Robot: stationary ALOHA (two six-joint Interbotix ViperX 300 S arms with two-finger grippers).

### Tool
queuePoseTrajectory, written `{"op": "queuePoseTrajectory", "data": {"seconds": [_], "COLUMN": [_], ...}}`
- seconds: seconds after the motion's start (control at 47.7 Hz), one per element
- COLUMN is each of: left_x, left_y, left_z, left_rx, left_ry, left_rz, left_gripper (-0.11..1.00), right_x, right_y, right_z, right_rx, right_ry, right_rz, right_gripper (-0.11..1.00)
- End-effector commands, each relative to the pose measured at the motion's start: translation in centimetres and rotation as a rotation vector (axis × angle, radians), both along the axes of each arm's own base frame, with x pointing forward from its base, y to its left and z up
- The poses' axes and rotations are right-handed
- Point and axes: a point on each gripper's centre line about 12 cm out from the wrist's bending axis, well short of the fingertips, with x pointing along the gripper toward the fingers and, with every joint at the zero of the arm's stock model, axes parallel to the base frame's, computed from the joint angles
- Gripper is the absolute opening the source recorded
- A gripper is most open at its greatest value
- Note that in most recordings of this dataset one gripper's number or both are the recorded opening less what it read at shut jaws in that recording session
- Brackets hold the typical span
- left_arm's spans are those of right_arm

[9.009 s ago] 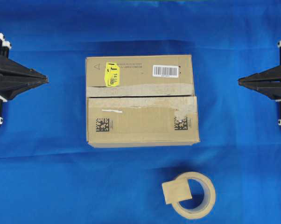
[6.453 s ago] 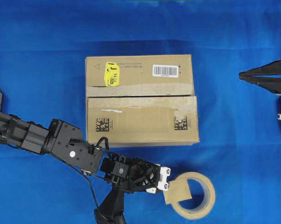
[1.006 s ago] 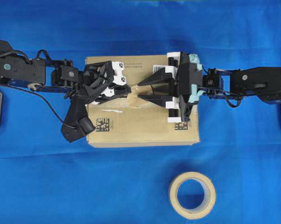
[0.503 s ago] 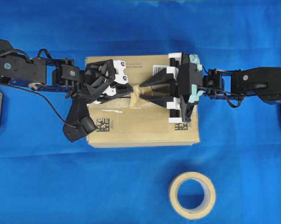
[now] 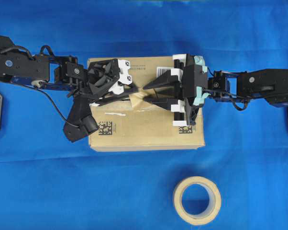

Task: Apply tape along the seams of the closed cardboard box to seal it securely.

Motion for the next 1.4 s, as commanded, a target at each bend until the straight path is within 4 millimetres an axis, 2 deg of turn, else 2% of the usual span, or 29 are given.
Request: {"op": "queuePoseTrajectory", "data": {"seconds": [0.0,0.084,0.126,0.251,0.398,0.943,1.131,1.383], "left_x": [0.3,0.3,0.4,0.6,0.8,-0.5,-0.1,0.0], "left_y": [0.3,0.4,0.5,0.4,0.5,0.6,0.4,-0.4], "left_z": [1.0,1.1,1.2,1.6,2.1,1.1,2.2,4.6], "left_rx": [0.020,0.040,0.047,0.061,0.068,0.074,0.081,0.037], "left_ry": [-0.024,-0.026,-0.028,-0.035,-0.009,0.175,0.131,-0.110], "left_rz": [-0.005,-0.020,-0.024,-0.036,-0.043,-0.062,-0.064,-0.033], "left_gripper": [0.52,0.77,0.80,0.72,0.72,0.72,0.72,0.71], "right_x": [-0.1,0.0,-0.1,-0.1,-0.1,-0.1,0.0,-0.5], "right_y": [-0.1,-0.1,-0.1,-0.1,0.0,0.2,0.2,0.2], "right_z": [0.4,0.5,0.4,0.4,0.4,0.4,0.4,0.4], "right_rx": [-0.001,-0.001,-0.001,-0.001,-0.001,0.001,0.001,0.003], "right_ry": [-0.008,-0.011,-0.009,-0.009,-0.009,-0.005,-0.008,0.007], "right_rz": [-0.004,-0.004,-0.004,-0.004,-0.001,0.004,0.002,0.002], "right_gripper": [0.40,0.40,0.40,0.40,0.40,0.40,0.40,0.40]}}
